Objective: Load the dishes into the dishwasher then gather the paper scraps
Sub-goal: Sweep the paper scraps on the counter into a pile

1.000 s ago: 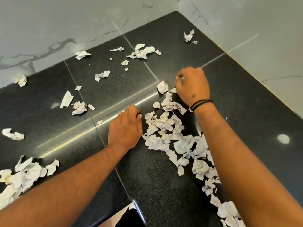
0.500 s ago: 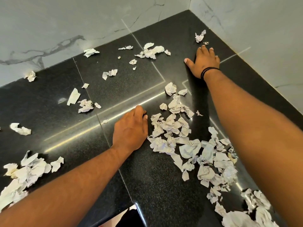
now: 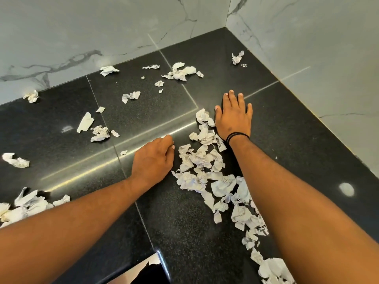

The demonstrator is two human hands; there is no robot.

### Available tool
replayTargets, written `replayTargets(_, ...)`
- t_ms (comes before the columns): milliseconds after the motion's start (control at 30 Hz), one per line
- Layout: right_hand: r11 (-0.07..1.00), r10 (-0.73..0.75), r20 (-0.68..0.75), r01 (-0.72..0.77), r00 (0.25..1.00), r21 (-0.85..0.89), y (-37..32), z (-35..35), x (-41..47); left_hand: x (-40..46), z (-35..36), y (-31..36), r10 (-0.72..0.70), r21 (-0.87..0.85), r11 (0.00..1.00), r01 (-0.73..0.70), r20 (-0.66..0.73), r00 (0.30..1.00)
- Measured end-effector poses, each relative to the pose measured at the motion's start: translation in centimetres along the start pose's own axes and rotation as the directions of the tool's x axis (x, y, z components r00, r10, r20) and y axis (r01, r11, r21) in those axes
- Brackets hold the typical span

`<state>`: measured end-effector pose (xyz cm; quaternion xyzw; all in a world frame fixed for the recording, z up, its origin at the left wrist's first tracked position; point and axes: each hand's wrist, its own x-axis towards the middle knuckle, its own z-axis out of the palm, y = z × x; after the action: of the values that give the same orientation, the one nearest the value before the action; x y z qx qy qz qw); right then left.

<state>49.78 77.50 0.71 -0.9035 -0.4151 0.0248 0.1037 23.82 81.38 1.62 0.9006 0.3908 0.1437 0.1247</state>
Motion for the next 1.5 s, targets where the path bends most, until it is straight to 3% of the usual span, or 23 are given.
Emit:
replayTargets(100,1.0,0.007,-0.029,-0.007,1.0,0.011,0.1,0.2,0.1,3.1,-0.8,-0.4,0.112,0.014,0.994,-0.112,-0.01,0.994)
replayTargets(233,1.0,0.011,-0.078,-0.008,0.997,0.029,0.2,0.4,0.3,10.7,-1.1,-0.9,0.144,-0.016,0.99,-0.143,0.006,0.99)
replayTargets(367,0.999,0.022,-0.13,-0.015,0.991,0.05,0.3,0.6,0.4,14.7,0.6,-1.5,0.266,0.058,0.958,-0.28,0.175,0.948)
replayTargets(500,1.0,0.004,-0.216,-0.003,0.976,0.005,0.5,0.9,1.4,15.0,2.2,-2.4,0.285,0.038,0.957,-0.288,0.083,0.955)
replayTargets(633,1.0,0.02,-0.266,-0.014,0.964,0.024,1.1,0.3,4.7,15.0,2.4,-2.6,0.28,0.037,0.958,-0.283,0.076,0.957)
replayTargets(733,0.995,0.06,-0.271,-0.037,0.961,0.088,1.4,0.3,8.1,15.1,2.5,-2.6,0.278,0.022,0.96,-0.28,0.087,0.957)
replayTargets(900,0.997,0.073,-0.106,-0.074,0.992,0.002,1.6,0.6,12.3,15.4,2.6,-2.7,0.262,0.032,0.963,-0.266,0.096,0.96)
replayTargets(1000,0.997,0.076,-0.089,-0.078,0.993,-0.02,1.5,0.6,12.7,15.4,2.5,-2.8,0.261,0.032,0.964,-0.264,0.092,0.961)
replayTargets(1233,0.942,-0.123,-0.322,0.213,0.939,0.261,0.6,0.9,5.9,15.3,2.4,-2.7,0.249,0.033,0.967,-0.254,0.099,0.963)
replayTargets(1333,0.882,-0.123,-0.323,0.253,0.938,0.398,-0.5,0.9,1.7,15.3,2.4,-2.6,0.253,0.032,0.966,-0.257,0.095,0.963)
replayTargets(1400,0.834,-0.091,-0.317,0.247,0.944,0.494,-0.7,0.7,0.5,15.2,2.3,-2.6,0.26,0.033,0.964,-0.264,0.09,0.961)
replayTargets(1500,0.769,0.109,-0.387,0.169,0.916,0.617,-0.8,-0.1,1.9,15.3,2.3,-2.7,0.261,0.035,0.964,-0.265,0.091,0.961)
